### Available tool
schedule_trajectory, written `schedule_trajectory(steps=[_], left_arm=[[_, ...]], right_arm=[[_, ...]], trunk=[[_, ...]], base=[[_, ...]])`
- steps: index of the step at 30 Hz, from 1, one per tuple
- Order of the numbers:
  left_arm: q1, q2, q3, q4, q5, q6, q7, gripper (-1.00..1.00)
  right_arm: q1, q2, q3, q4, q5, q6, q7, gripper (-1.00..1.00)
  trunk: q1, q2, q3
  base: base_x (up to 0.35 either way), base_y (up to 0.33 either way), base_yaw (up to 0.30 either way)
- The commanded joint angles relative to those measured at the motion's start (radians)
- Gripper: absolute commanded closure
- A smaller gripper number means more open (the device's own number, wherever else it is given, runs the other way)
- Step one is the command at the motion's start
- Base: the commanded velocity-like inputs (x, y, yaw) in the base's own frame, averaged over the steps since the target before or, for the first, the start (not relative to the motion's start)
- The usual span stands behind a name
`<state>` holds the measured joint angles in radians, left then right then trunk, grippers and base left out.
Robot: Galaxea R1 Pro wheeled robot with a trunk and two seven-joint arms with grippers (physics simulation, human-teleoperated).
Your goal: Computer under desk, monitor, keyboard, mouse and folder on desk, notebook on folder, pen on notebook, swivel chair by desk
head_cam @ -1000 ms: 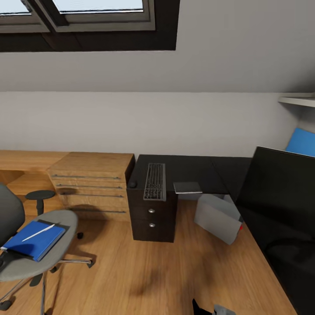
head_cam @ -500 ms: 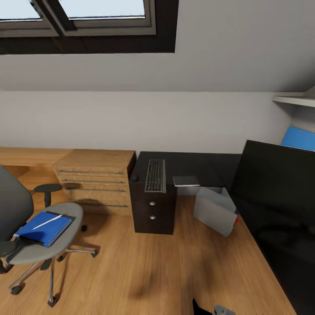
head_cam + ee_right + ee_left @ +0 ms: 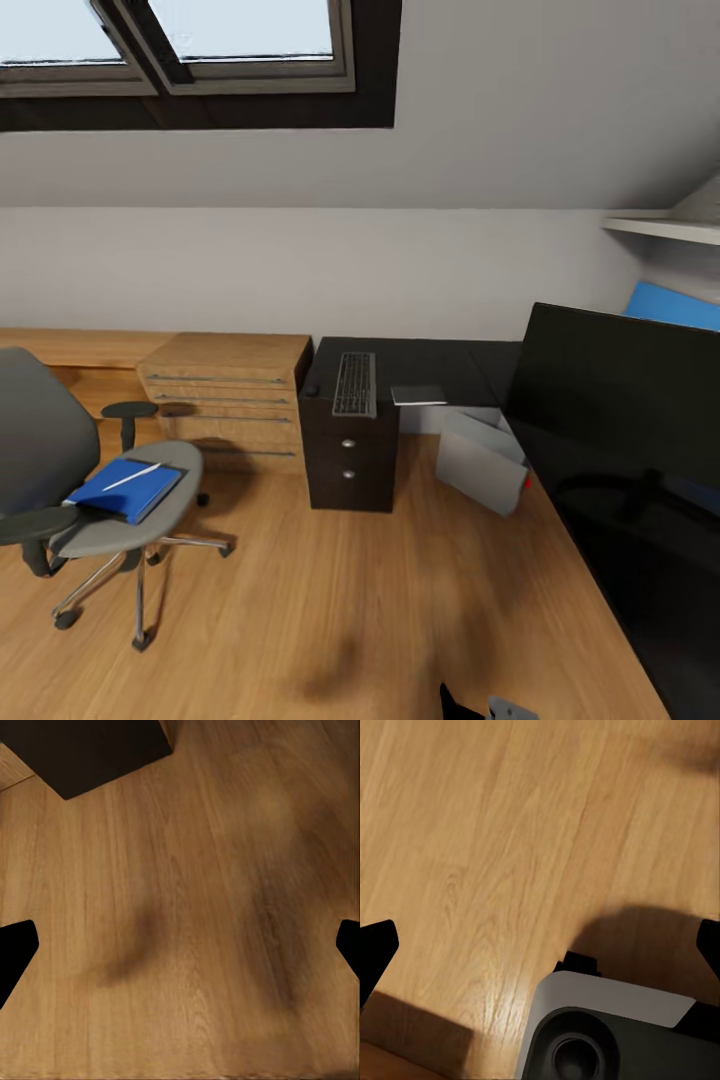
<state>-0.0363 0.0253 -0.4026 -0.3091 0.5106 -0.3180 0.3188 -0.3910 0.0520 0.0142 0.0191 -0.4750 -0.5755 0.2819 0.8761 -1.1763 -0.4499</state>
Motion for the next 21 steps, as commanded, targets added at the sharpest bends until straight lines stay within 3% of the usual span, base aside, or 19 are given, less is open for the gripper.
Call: schedule_trajectory(steps=[1, 6, 21], left_arm=[[0.000, 0.001, -0.008, -0.001, 0.006, -0.003, 0.006, -1.00], [0.000, 0.001, -0.007, -0.001, 0.006, -0.003, 0.007, -1.00], [0.000, 0.001, -0.007, -0.001, 0.006, -0.004, 0.006, -1.00]], right_arm=[[-0.001, 0.000, 0.001, 0.002, -0.010, -0.003, 0.008, -1.00], [-0.001, 0.000, 0.002, 0.002, -0.011, -0.003, 0.008, -1.00], [-0.001, 0.000, 0.003, 0.002, -0.010, -0.003, 0.009, -1.00]], trunk=[[-0.001, -0.001, -0.001], [-0.001, -0.001, -0.002], [-0.001, -0.001, -0.016]], base=[[-0.276, -0.082, 0.000], [-0.133, -0.041, 0.009], [-0.008, -0.003, 0.082]])
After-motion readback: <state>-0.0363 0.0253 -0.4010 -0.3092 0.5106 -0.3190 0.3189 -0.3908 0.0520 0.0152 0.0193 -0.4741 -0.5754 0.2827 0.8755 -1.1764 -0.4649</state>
